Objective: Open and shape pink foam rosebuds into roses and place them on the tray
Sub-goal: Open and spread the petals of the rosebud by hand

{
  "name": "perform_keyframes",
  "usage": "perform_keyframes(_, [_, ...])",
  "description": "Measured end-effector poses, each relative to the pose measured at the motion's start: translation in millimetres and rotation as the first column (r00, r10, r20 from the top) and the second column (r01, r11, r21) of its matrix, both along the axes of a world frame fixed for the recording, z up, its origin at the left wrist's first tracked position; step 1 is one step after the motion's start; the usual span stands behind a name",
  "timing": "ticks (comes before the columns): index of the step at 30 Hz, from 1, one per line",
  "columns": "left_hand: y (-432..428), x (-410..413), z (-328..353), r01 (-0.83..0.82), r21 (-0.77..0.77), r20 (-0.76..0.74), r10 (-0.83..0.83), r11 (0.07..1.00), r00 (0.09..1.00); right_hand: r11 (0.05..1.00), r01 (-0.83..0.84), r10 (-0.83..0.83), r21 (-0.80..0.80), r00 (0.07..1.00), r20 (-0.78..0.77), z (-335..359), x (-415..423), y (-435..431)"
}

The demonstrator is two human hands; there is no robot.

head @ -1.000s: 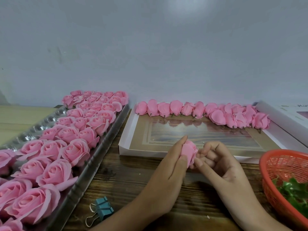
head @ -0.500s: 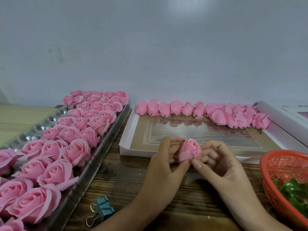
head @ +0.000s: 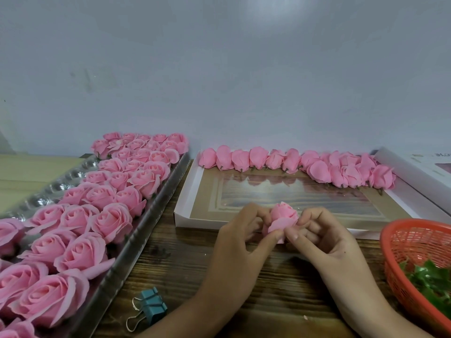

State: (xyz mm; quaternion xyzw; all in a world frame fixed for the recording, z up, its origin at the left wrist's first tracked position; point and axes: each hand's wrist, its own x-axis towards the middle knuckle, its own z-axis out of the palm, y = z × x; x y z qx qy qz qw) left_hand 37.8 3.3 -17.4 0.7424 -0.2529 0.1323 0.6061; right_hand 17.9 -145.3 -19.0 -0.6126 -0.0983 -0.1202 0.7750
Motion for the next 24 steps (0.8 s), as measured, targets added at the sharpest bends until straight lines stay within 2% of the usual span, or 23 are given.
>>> perform_keyframes(7, [1.1,-0.2,0.3,-0.034,0.020,-0.020,0.035,0.999,0.999,0.999,0.010,-0.011,-0.032,1.000,-0.022,-1.2,1.0,-1.0])
perform_keyframes(14, [1.2,0.3,0.3,-0.069,0.067,0.090,0.063,0.995,0.994,1.000,0.023,-0.024,-0.017,0.995,-0.096,-2.7,2.0,-2.6])
perform_keyframes(20, [1.1,2.3,3.0,-0.146,0.048,0.217,0.132,0.988,0.967,0.999,0.039,-0.039,-0.005,0.995,-0.090,-0.5,0.4,-1.0])
perform_keyframes(24, [2.4,1.1,4.4,-0.134,0.052,0.252,0.117,0.990,0.961,0.999,0.032,-0.035,-0.026,0.995,-0.098,-0.3,-1.6,-0.4])
